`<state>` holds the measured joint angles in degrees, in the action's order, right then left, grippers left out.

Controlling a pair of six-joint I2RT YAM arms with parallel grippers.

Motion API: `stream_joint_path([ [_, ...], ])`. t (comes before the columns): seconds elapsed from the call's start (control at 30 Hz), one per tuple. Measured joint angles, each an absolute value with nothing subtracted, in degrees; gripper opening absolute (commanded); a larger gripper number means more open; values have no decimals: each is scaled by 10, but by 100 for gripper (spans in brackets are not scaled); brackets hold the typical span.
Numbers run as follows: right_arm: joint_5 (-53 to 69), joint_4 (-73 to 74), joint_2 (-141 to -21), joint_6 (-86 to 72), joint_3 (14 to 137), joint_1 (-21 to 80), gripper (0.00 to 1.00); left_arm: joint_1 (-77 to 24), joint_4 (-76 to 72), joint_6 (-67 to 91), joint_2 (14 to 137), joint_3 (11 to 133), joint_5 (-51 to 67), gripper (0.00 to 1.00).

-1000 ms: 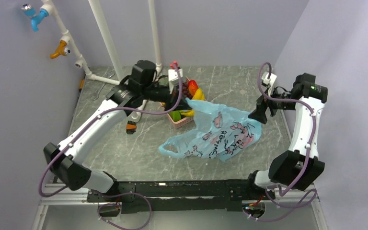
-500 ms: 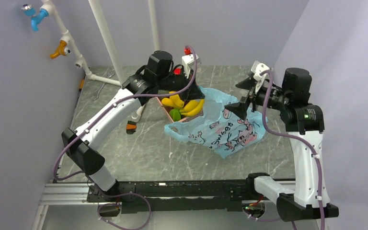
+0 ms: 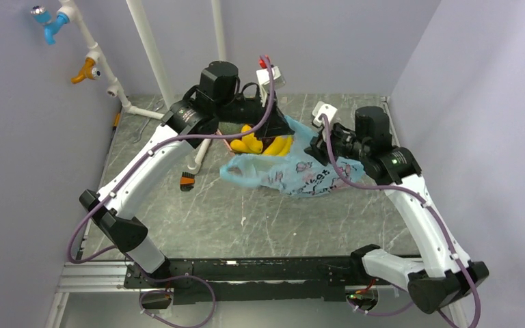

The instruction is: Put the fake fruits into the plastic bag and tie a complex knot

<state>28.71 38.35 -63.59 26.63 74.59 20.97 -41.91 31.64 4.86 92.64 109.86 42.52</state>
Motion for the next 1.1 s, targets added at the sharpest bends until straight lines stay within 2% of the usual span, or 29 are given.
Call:
stream_joint_path([
  [0.03, 282, 392, -624, 280, 735, 205, 27, -412, 324, 43, 924, 1099, 430, 0],
  [0.1, 282, 413, -591, 311, 715, 194, 0, -397, 336, 33, 922, 1101, 434, 0],
  [0.2, 300, 430, -533, 353, 688, 171, 0, -380, 370, 4, 923, 1116, 431, 0],
  [0.23, 312, 430, -512, 370, 679, 165, 5, -381, 378, -4, 923, 1118, 431, 0],
  [0.3, 328, 433, -490, 390, 668, 154, 37, -389, 382, -10, 923, 1119, 435, 0],
  [0.4, 340, 446, -484, 394, 667, 141, 71, -394, 383, -20, 924, 1129, 436, 0],
  [0.43, 346, 446, -492, 389, 670, 139, 92, -395, 383, -25, 924, 1135, 436, 0],
  [0.47, 350, 446, -503, 378, 676, 138, 96, -398, 382, -30, 924, 1138, 435, 0],
  [0.63, 378, 433, -576, 317, 747, 137, 98, -438, 375, -54, 924, 1143, 432, 0],
  [0.7, 386, 414, -589, 296, 760, 144, 93, -453, 380, -60, 928, 1147, 432, 0],
  [0.73, 389, 404, -590, 289, 762, 150, 85, -458, 382, -64, 932, 1153, 432, 0],
  [0.87, 398, 387, -600, 290, 771, 188, 47, -463, 384, -70, 949, 1177, 422, 0],
  [0.9, 401, 387, -604, 293, 771, 193, 33, -463, 384, -71, 951, 1178, 417, 2],
  [0.93, 402, 389, -608, 298, 770, 196, 12, -463, 384, -73, 951, 1178, 413, 17],
  [0.97, 404, 387, -611, 303, 767, 196, 0, -462, 384, -76, 951, 1178, 408, 39],
  [1.0, 406, 383, -611, 302, 758, 196, 0, -462, 384, -79, 951, 1178, 403, 58],
  [1.03, 406, 381, -611, 304, 751, 196, 0, -462, 384, -87, 951, 1177, 400, 69],
  [1.1, 406, 373, -611, 294, 734, 197, 0, -462, 379, -93, 942, 1162, 383, 76],
])
